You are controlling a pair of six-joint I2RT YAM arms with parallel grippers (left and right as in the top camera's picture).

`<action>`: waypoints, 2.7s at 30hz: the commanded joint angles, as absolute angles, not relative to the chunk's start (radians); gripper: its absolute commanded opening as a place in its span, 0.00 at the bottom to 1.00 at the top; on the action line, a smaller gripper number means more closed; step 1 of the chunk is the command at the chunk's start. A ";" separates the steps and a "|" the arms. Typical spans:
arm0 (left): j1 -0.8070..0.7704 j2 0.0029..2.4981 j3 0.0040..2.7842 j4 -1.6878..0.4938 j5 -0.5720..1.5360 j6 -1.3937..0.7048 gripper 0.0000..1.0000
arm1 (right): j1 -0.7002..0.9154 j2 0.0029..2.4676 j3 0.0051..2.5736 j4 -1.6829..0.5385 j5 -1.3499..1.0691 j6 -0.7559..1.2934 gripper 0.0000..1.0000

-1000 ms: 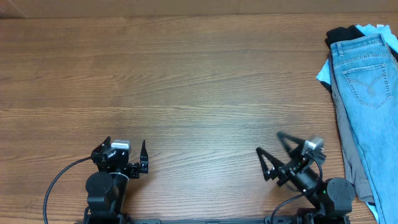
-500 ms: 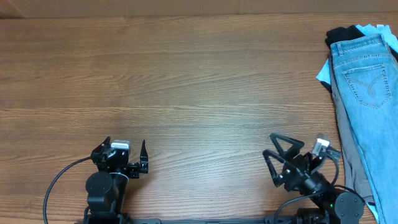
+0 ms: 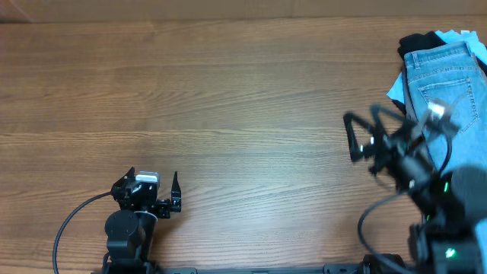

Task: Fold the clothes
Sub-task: 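Reach the right gripper to the top light blue jeans on the stack, then grasp the jeans waistband with the right gripper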

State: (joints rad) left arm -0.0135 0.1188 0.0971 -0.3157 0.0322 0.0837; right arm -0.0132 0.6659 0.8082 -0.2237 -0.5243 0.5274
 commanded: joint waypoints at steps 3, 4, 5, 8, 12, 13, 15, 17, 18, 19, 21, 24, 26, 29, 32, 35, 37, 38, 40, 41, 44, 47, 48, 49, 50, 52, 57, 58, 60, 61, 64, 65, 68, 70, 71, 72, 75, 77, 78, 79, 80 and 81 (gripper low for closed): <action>-0.015 0.118 0.099 -0.324 0.026 0.074 1.00 | -0.016 0.946 1.173 -0.519 -0.241 0.302 1.00; -0.015 0.118 0.099 -0.325 0.026 0.075 1.00 | -0.017 1.032 1.264 -0.599 -0.121 0.278 1.00; -0.015 0.118 0.099 -0.324 0.026 0.075 1.00 | -0.017 1.082 1.312 -0.638 -0.035 0.273 1.00; -0.015 0.118 0.099 -0.325 0.026 0.074 1.00 | -0.038 1.254 1.438 -0.690 0.281 0.257 1.00; -0.015 0.118 0.099 -0.325 0.026 0.074 1.00 | -0.064 1.341 1.454 -0.661 0.396 0.257 1.00; -0.015 0.118 0.099 -0.324 0.026 0.075 1.00 | -0.070 1.361 1.454 -0.651 0.397 0.257 1.00; -0.015 0.118 0.099 -0.324 0.026 0.075 1.00 | -0.081 1.398 1.454 -0.617 0.396 0.250 1.00; -0.015 0.118 0.099 -0.324 0.026 0.075 1.00 | -0.088 1.461 1.455 -0.552 0.379 0.117 1.00; -0.015 0.118 0.099 -0.325 0.026 0.074 1.00 | -0.088 1.489 1.456 -0.534 0.377 0.058 1.00; -0.015 0.118 0.099 -0.325 0.026 0.074 1.00 | -0.088 1.537 1.466 -0.524 0.382 -0.004 1.00; -0.015 0.118 0.099 -0.324 0.026 0.074 1.00 | -0.089 1.618 1.503 -0.538 0.430 -0.035 1.00; -0.015 0.118 0.099 -0.324 0.026 0.074 1.00 | -0.092 1.782 1.597 -0.567 0.502 -0.066 1.00; -0.015 0.118 0.099 -0.324 0.026 0.075 1.00 | -0.092 1.892 1.665 -0.577 0.523 -0.091 1.00; -0.015 0.118 0.099 -0.325 0.026 0.074 1.00 | -0.094 2.024 1.734 -0.566 0.576 -0.113 1.00; -0.015 0.118 0.099 -0.324 0.026 0.074 1.00 | -0.101 2.146 1.758 -0.544 0.620 -0.144 1.00; -0.015 0.118 0.099 -0.324 0.026 0.075 1.00 | -0.116 2.187 1.757 -0.534 0.620 -0.148 1.00; -0.015 0.118 0.099 -0.325 0.026 0.074 1.00 | -0.131 2.205 1.757 -0.527 0.620 -0.165 1.00; -0.015 0.118 0.099 -0.324 0.026 0.074 1.00 | -0.148 2.218 1.757 -0.526 0.620 -0.173 1.00; -0.015 0.118 0.099 -0.324 0.026 0.074 1.00 | -0.170 2.232 1.757 -0.524 0.619 -0.173 1.00; -0.015 0.118 0.099 -0.324 0.026 0.074 1.00 | -0.179 2.236 1.757 -0.524 0.615 -0.174 1.00; -0.015 0.118 0.099 -0.324 0.026 0.074 1.00 | -0.210 2.244 1.757 -0.519 0.586 -0.177 1.00; -0.015 0.118 0.099 -0.325 0.026 0.075 1.00 | -0.227 2.247 1.757 -0.514 0.548 -0.181 1.00; -0.015 0.118 0.099 -0.324 0.026 0.074 1.00 | -0.231 2.249 1.757 -0.517 0.530 -0.181 1.00; -0.015 0.118 0.099 -0.324 0.026 0.075 1.00 | -0.233 2.253 1.757 -0.522 0.511 -0.182 1.00; -0.015 0.118 0.099 -0.324 0.026 0.074 1.00 | -0.232 2.257 1.757 -0.523 0.500 -0.181 1.00; -0.015 0.118 0.099 -0.325 0.026 0.074 1.00 | -0.230 2.268 1.757 -0.520 0.496 -0.192 1.00; -0.015 0.118 0.099 -0.324 0.026 0.075 1.00 | -0.219 2.271 1.757 -0.494 0.516 -0.213 1.00; -0.015 0.118 0.099 -0.325 0.026 0.074 1.00 | -0.219 2.274 1.757 -0.493 0.519 -0.214 1.00; -0.015 0.118 0.099 -0.324 0.026 0.074 1.00 | -0.222 2.284 1.757 -0.493 0.539 -0.215 1.00; -0.015 0.118 0.099 -0.325 0.026 0.074 1.00 | -0.226 2.297 1.757 -0.492 0.569 -0.215 1.00; -0.015 0.118 0.099 -0.324 0.026 0.074 1.00 | -0.233 2.315 1.757 -0.492 0.601 -0.214 0.96; -0.015 0.118 0.099 -0.325 0.026 0.075 1.00 | -0.233 2.316 1.757 -0.492 0.603 -0.214 0.94; -0.015 0.118 0.099 -0.325 0.026 0.074 1.00 | -0.233 2.316 1.757 -0.480 0.644 -0.214 0.83; -0.015 0.118 0.099 -0.325 0.026 0.075 1.00 | -0.233 2.316 1.757 -0.480 0.653 -0.213 0.81; -0.015 0.118 0.099 -0.324 0.026 0.074 1.00 | -0.233 2.316 1.757 -0.480 0.653 -0.213 0.82; -0.015 0.118 0.099 -0.325 0.026 0.075 1.00 | -0.233 2.315 1.757 -0.480 0.653 -0.213 0.82; -0.015 0.118 0.099 -0.324 0.026 0.074 1.00 | -0.225 2.315 1.762 -0.486 0.653 -0.209 0.82; -0.015 0.118 0.099 -0.324 0.026 0.075 1.00 | -0.216 2.313 1.763 -0.488 0.654 -0.209 0.80; -0.015 0.118 0.099 -0.324 0.026 0.074 1.00 | -0.212 2.312 1.763 -0.488 0.654 -0.205 0.78; -0.015 0.118 0.099 -0.324 0.026 0.074 1.00 | -0.209 2.308 1.763 -0.489 0.654 -0.205 0.77; -0.015 0.118 0.099 -0.324 0.026 0.075 1.00 | -0.207 2.306 1.763 -0.489 0.654 -0.197 0.77; -0.015 0.118 0.099 -0.324 0.026 0.075 1.00 | -0.207 2.299 1.763 -0.489 0.653 -0.179 0.74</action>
